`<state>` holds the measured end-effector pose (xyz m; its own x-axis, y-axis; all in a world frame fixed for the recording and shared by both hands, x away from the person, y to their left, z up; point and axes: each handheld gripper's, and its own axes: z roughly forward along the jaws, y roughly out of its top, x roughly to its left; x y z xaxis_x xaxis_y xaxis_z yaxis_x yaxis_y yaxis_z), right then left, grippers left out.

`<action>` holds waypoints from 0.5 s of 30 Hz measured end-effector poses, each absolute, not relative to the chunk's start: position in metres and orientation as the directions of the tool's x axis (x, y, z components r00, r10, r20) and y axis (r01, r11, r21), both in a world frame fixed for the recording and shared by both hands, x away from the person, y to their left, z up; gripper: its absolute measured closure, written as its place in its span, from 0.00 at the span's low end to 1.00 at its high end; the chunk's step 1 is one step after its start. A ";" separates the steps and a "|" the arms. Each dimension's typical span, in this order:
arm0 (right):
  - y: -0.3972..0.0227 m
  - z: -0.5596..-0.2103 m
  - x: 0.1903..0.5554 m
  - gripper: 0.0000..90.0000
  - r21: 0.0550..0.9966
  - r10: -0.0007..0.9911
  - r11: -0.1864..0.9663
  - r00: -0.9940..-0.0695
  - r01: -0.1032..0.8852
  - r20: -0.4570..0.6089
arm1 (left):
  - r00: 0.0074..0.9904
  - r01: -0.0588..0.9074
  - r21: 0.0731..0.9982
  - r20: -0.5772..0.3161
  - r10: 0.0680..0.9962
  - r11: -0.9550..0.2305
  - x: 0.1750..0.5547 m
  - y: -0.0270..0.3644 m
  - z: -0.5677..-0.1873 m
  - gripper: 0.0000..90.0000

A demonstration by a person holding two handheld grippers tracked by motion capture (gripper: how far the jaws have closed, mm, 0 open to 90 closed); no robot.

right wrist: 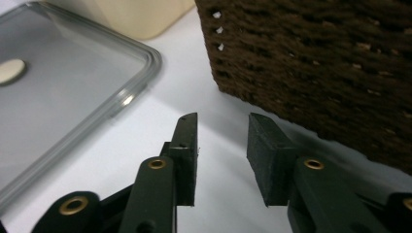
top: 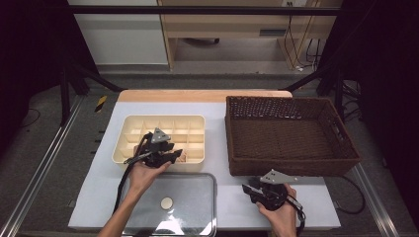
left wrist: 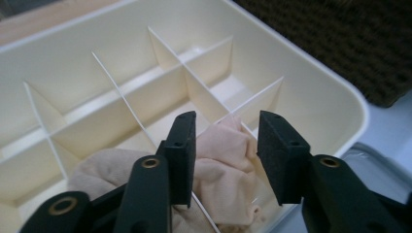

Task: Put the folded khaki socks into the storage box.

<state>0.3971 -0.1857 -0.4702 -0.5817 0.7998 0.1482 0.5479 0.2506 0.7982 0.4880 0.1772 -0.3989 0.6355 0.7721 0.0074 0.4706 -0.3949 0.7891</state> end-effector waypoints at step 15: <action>-0.161 -0.450 0.396 0.59 0.836 0.757 0.221 -0.629 0.502 0.178 | 0.623 0.393 0.878 -0.036 0.782 -0.273 0.438 0.239 -0.390 0.48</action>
